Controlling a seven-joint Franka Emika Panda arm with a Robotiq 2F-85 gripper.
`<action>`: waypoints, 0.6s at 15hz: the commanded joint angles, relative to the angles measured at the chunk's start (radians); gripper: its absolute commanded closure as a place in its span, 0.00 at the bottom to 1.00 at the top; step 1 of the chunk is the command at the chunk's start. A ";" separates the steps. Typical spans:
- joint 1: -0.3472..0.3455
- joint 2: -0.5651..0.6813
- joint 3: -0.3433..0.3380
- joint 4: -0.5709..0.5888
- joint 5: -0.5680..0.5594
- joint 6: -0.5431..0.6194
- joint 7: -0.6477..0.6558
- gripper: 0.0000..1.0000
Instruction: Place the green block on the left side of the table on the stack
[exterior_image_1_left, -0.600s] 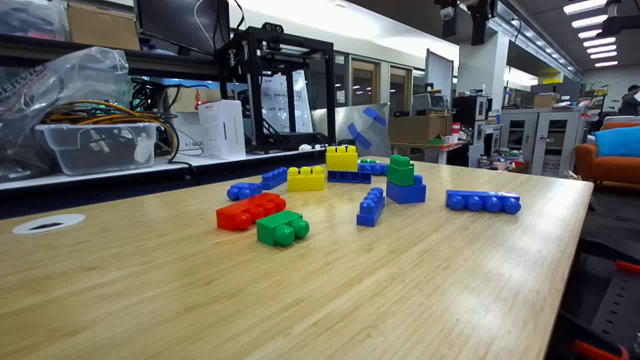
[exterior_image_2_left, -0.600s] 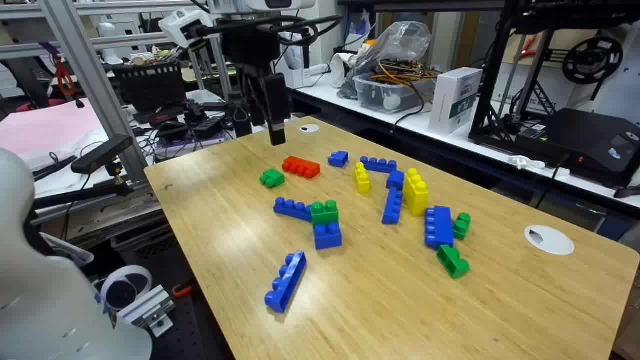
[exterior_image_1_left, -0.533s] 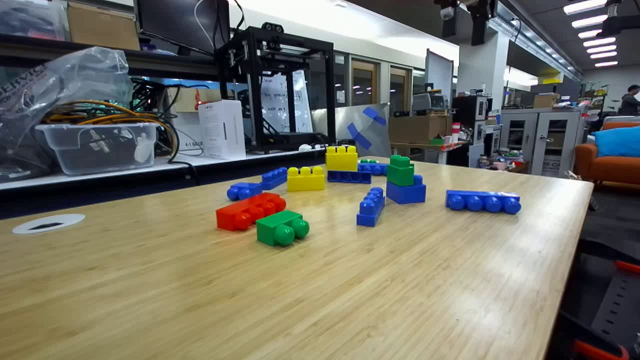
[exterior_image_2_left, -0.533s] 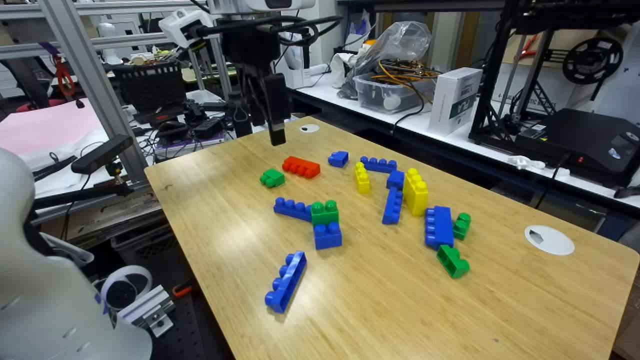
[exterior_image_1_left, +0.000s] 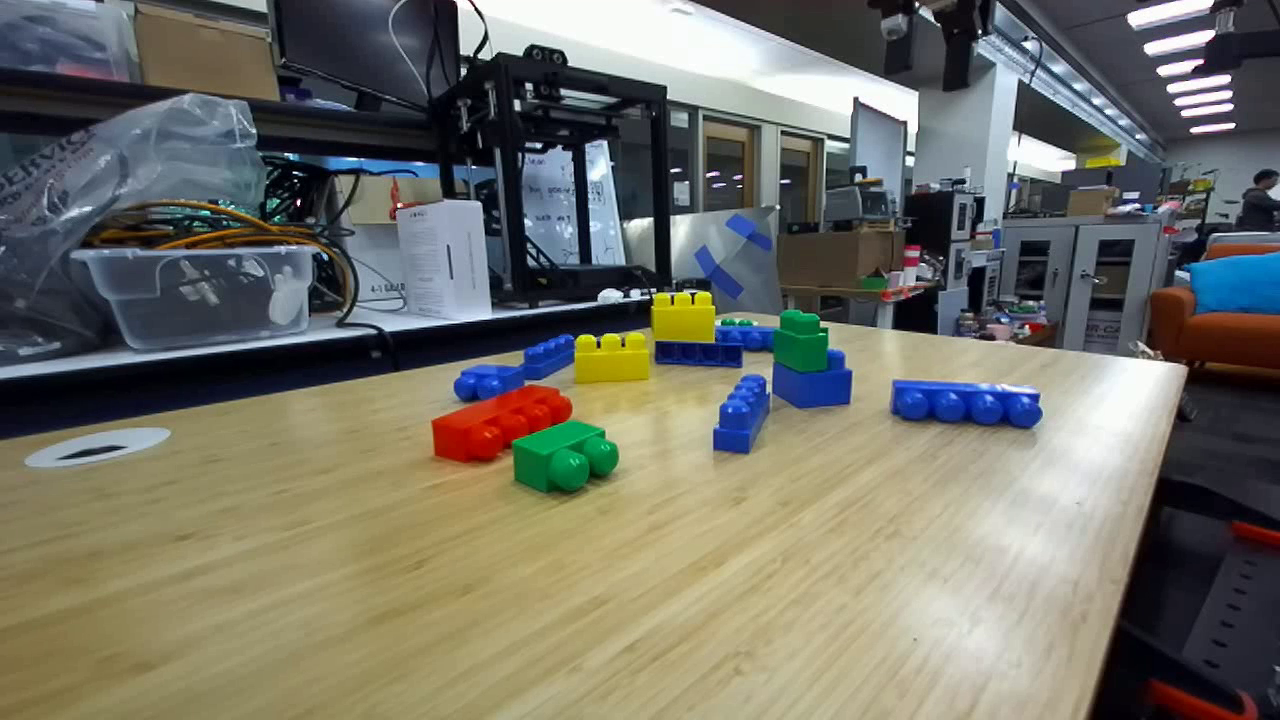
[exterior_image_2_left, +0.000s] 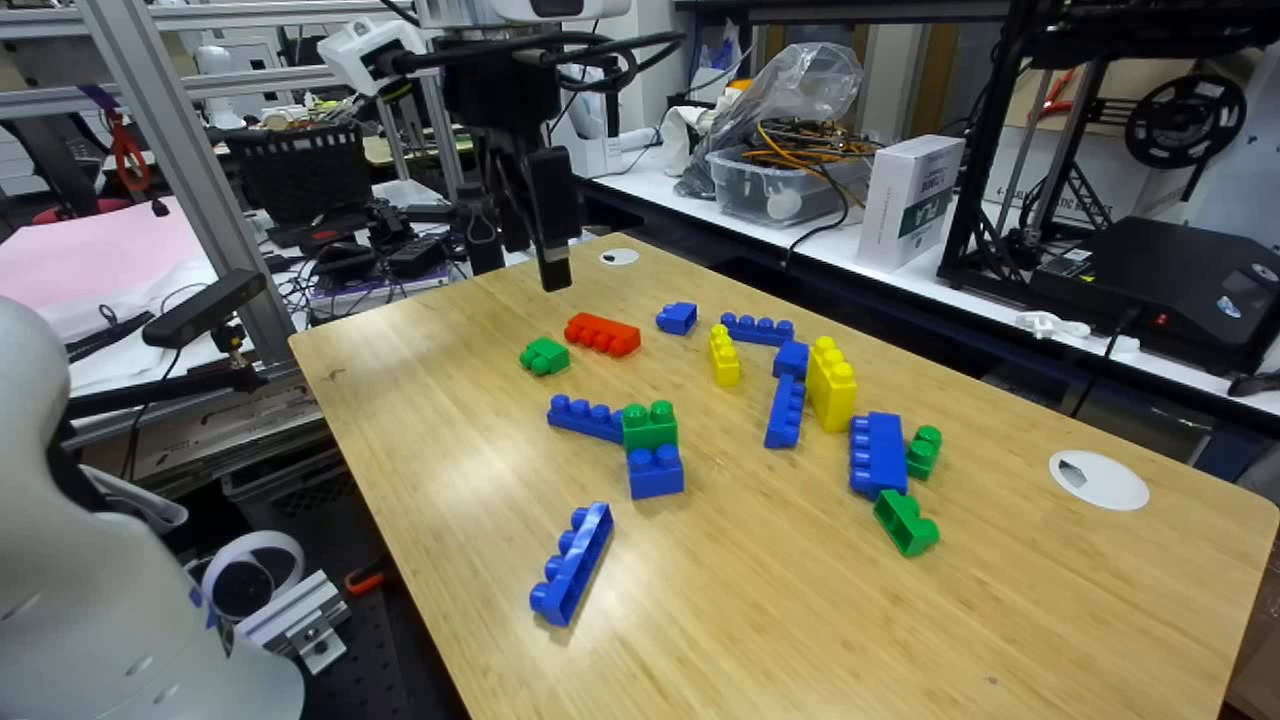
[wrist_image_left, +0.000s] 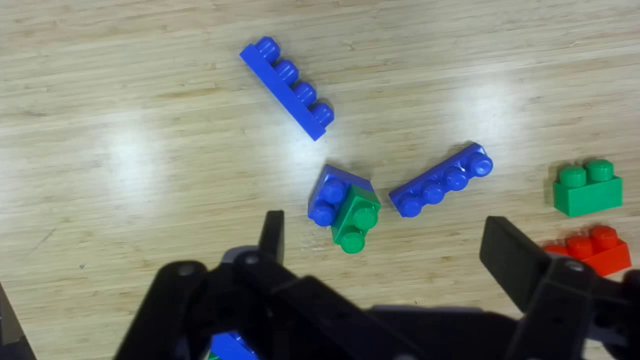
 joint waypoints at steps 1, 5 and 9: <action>-0.006 0.000 0.005 0.002 0.003 -0.003 -0.003 0.00; -0.006 0.000 0.005 0.002 0.003 -0.003 -0.003 0.00; 0.002 0.018 0.001 0.006 0.015 0.002 -0.012 0.00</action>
